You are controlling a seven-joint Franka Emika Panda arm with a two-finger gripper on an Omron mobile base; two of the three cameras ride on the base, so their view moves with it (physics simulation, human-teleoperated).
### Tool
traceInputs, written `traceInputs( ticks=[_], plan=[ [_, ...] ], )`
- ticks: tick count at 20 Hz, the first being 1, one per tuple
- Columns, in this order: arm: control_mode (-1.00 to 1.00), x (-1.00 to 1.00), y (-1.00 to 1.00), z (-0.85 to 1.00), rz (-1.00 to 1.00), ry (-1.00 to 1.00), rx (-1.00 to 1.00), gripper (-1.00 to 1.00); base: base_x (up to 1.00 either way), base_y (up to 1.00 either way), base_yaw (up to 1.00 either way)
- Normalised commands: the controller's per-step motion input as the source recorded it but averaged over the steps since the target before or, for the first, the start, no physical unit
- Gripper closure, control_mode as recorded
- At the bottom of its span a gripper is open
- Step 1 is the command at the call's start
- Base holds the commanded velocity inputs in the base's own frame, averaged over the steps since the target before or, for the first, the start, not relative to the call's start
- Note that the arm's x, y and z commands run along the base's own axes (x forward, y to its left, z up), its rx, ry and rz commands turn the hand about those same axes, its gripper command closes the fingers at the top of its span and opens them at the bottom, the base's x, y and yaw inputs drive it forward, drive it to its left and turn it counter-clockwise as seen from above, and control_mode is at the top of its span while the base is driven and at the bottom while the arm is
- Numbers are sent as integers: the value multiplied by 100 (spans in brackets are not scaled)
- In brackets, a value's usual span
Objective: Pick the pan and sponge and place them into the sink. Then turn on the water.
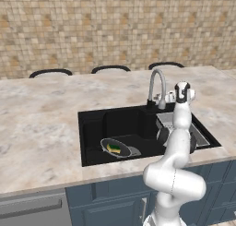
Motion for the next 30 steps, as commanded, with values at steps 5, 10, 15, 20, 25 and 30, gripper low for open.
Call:
traceInputs(
  ticks=[5,10,15,20,25,30],
  plan=[
    [-100,57,-7,-9,4,2,0,-100,0,0,0],
    [-100,59,-3,-18,6,5,0,-100,0,0,0],
    [-100,52,-10,-21,7,7,0,100,0,0,0],
    [-100,40,-24,-18,5,8,0,100,0,0,0],
    [-100,17,-47,-13,1,9,0,100,0,0,0],
    [-100,-4,-62,-9,0,3,0,100,0,0,0]
  ],
)
